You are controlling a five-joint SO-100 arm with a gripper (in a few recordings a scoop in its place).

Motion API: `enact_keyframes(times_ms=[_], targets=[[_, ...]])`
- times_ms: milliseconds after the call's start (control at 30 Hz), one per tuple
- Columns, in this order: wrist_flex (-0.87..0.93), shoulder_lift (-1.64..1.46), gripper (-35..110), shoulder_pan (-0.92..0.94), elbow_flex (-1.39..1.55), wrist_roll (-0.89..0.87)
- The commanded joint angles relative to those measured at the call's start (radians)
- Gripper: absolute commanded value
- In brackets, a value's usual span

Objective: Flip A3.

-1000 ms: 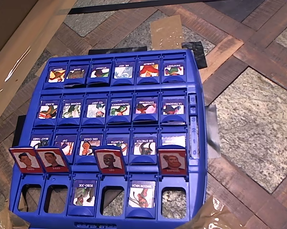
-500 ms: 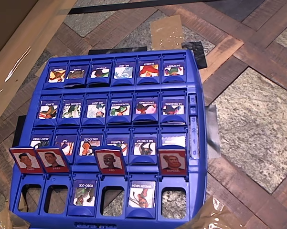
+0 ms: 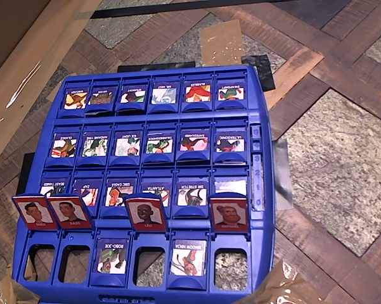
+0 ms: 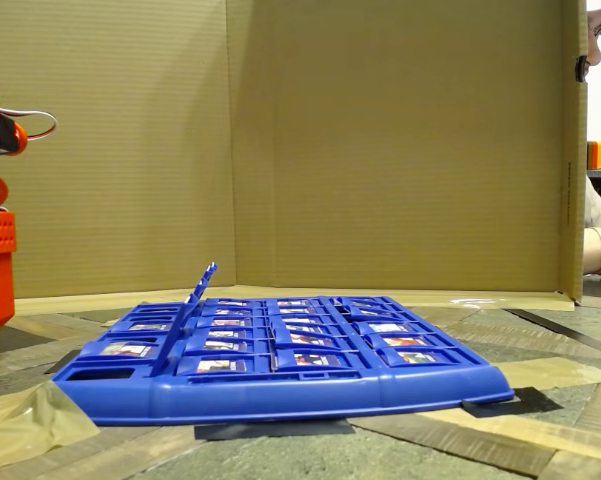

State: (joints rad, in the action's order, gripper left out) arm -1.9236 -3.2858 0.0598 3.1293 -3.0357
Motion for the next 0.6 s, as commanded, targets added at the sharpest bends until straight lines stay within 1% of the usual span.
enact_keyframes(times_ms=[0, 167, 233, 333, 467, 567], targets=[[-0.003, 0.0, 0, 0.006, 0.002, 0.003], [-0.003, 0.0, 0, 0.006, 0.002, 0.012], [-0.003, -0.002, 0, 0.006, 0.003, 0.149], [0.003, 0.0, 0, 0.006, 0.003, 0.189], [0.081, 0.0, 0, -0.003, -0.011, 0.048], [0.272, -0.003, 0, -0.005, -0.071, -0.005]])
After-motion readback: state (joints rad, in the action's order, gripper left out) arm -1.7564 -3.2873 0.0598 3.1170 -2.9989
